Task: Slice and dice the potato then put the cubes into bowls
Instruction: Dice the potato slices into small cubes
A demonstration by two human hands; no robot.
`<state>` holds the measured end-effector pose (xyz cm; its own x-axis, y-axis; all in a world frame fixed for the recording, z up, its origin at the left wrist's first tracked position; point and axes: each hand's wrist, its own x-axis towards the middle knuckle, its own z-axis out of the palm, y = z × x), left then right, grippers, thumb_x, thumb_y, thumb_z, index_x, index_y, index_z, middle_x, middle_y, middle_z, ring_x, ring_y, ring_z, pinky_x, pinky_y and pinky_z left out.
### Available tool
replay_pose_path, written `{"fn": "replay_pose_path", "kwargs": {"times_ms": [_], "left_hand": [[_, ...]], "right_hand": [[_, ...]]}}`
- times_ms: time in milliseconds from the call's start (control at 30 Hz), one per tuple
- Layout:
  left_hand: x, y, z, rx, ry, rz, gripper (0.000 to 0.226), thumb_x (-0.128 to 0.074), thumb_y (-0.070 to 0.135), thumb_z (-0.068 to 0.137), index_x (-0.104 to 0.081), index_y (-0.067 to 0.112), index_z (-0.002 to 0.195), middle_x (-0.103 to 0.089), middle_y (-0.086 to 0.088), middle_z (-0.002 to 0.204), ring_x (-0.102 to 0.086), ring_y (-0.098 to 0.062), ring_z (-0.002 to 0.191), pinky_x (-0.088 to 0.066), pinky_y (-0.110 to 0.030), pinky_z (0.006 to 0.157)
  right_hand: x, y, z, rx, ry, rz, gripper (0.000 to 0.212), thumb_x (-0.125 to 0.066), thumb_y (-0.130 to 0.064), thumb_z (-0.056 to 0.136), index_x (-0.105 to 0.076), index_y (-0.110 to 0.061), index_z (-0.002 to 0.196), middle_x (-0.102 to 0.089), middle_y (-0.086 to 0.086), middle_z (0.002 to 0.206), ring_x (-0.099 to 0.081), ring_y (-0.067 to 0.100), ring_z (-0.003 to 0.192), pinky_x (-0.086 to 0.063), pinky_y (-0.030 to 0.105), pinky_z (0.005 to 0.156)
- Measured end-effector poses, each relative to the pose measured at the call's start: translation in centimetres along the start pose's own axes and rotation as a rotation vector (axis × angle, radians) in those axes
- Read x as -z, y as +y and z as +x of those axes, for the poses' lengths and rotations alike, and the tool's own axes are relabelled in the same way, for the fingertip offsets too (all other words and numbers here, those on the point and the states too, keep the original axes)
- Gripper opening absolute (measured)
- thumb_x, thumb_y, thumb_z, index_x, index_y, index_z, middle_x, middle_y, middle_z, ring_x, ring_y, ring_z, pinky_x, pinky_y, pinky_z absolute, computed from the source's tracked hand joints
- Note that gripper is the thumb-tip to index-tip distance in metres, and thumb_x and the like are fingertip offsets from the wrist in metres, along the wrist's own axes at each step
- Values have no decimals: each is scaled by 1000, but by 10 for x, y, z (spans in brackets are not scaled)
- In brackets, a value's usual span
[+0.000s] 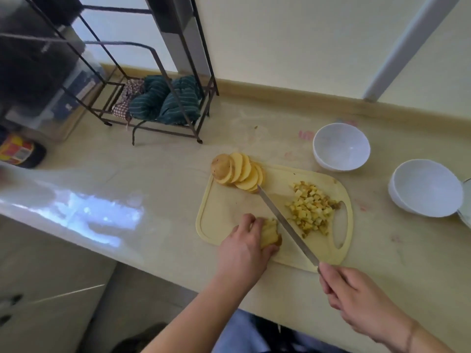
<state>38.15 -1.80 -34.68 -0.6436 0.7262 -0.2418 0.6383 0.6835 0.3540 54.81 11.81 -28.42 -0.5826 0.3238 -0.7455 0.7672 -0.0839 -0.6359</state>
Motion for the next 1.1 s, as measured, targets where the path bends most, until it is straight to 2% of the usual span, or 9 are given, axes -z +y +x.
{"fn": "replay_pose_path", "kwargs": {"times_ms": [100,267,400,500,633,767,933,1033,1100], "left_hand": [[-10,8,2,18,59,32,62,-84,46,77,-65,11,125,-59,-7,119,-70,-30,85,-58,-39,61],[-23,16,-1,-1,212,144,64,-91,43,69,-70,6,118,-64,-11,109,-69,-28,75,-56,-34,51],[-32,19,-3,4,309,196,66,-89,45,70,-71,3,117,-65,-11,107,-69,-26,74,-54,-33,48],[-32,19,-2,17,370,154,60,-79,49,75,-71,4,114,-65,-9,104,-69,-25,71,-52,-31,46],[-34,15,-2,21,390,102,60,-66,53,82,-67,7,119,-62,-7,107,-69,-25,72,-54,-31,50],[-36,5,-5,-14,410,149,65,-52,62,92,-66,9,127,-61,-6,112,-62,-25,83,-53,-35,64],[-50,-15,-4,-296,487,16,45,-72,32,97,-68,1,129,-66,-15,126,-61,-34,112,-53,-45,92],[-53,-18,-4,-342,499,-4,39,-73,25,97,-70,0,126,-68,-14,129,-63,-32,120,-51,-44,98],[-54,-18,-5,-333,519,-23,36,-71,25,98,-71,-1,124,-68,-15,127,-64,-32,116,-52,-44,96]], "right_hand": [[5,2,5,19,-63,-44,59,-37,-62,84,-40,-3,75,-26,1,56,-18,10,41,-19,14,34],[7,2,10,58,-161,-61,47,-33,-48,96,-39,-8,73,-25,-2,53,-20,8,39,-19,14,35],[18,-3,19,35,-233,-56,46,-34,-45,99,-38,-8,72,-24,3,56,-19,10,38,-19,16,34],[24,-4,30,81,-249,-111,49,-34,-50,95,-39,-6,72,-27,1,55,-22,9,40,-22,15,36],[30,-2,39,64,-251,-113,59,-36,-59,88,-39,-2,73,-27,4,57,-22,10,41,-21,15,36],[35,6,35,68,-201,-153,67,-37,-81,71,-45,-15,64,-32,1,53,-26,10,41,-24,15,38],[32,15,33,96,-158,-164,65,-38,-84,62,-48,-20,61,-34,-2,48,-29,11,43,-25,16,42],[31,18,33,68,-160,-103,76,-43,-92,55,-47,-17,62,-31,1,50,-26,14,44,-23,17,42],[33,20,33,58,-160,-89,82,-44,-96,50,-47,-16,63,-30,3,52,-25,14,45,-22,18,41]]}}
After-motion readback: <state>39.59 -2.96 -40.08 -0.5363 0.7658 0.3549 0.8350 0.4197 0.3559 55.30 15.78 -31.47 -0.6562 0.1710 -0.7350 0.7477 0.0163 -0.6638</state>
